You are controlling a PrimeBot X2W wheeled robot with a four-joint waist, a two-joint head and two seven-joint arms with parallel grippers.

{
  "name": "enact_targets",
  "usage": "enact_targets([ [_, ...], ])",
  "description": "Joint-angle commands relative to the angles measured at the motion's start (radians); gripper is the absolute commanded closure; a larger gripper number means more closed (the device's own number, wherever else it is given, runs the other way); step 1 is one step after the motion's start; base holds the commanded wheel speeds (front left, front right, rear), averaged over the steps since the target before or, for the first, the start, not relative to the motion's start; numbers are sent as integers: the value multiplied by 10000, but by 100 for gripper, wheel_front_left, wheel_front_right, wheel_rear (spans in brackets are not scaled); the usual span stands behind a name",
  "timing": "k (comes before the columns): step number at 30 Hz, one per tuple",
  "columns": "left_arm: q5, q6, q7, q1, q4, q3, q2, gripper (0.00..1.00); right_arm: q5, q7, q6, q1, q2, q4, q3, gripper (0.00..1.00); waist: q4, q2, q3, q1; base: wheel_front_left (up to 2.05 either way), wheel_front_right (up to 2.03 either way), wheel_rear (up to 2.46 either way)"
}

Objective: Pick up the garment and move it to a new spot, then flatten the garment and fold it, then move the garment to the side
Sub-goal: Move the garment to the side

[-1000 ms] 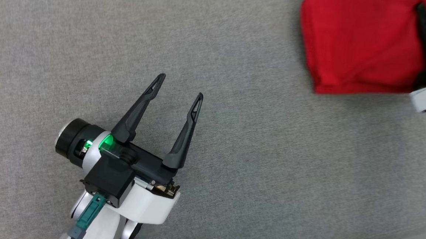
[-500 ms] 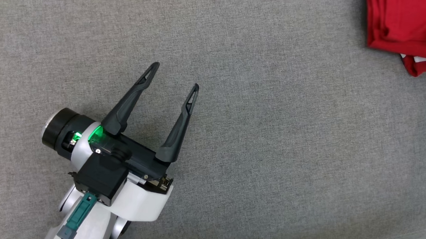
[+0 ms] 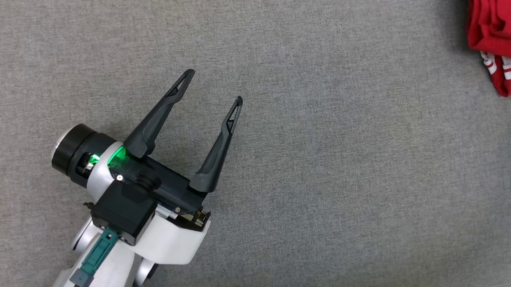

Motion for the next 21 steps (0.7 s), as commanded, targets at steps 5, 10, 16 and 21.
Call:
enact_targets([
  [5,-118,44,-55,38,119,-69,-9,0,-1253,-187,-11,-157,-61,681,-735,0,178,0,-321,0,0,0,0],
  [10,-203,132,-98,196,283,-75,-36,0,-2506,-299,-9,-59,309,656,-1873,0,280,0,-717,0,0,0,0],
  [16,-537,399,-167,506,765,29,-223,0,-2952,-350,-9,1072,1805,-792,-3350,0,552,0,-1540,0,0,0,0],
  [21,-976,620,-254,827,1314,177,-386,0,-2282,-347,-9,2569,2914,-2330,-3229,0,899,0,-2386,0,0,0,0],
])
